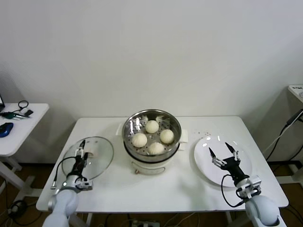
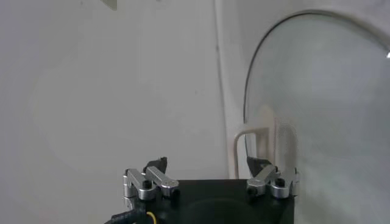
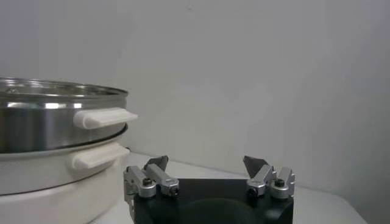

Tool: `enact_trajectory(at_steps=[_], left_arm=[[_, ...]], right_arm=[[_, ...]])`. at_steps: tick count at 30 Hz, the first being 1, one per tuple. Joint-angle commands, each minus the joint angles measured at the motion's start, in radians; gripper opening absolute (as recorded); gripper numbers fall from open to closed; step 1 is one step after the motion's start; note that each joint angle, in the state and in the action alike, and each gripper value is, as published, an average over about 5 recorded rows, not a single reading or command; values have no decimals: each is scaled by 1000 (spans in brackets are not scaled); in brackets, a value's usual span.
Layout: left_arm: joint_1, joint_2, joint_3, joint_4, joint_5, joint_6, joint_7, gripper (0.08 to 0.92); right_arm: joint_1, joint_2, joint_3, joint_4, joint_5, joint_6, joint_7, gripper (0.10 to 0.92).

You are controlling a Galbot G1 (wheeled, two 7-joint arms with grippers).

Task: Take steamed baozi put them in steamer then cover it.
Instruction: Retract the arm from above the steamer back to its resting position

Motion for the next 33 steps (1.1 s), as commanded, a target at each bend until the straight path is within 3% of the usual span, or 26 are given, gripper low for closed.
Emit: enact_trajectory(at_steps=[1, 15, 25, 33], left_arm=[[-53, 1, 7, 57, -4, -3, -21, 823], [-87, -1, 18, 106, -23, -21, -29, 790], [-84, -2, 14, 113, -28, -37, -25, 506], [-43, 12, 19, 37, -65, -36, -13, 281]], right_arm=[[-2, 6, 4, -10, -8, 3, -4, 823], [0, 30, 5, -27, -38, 12, -12, 823], [6, 39, 9, -39, -49, 20, -15, 823], [15, 39, 7, -50, -56, 23, -16, 823]])
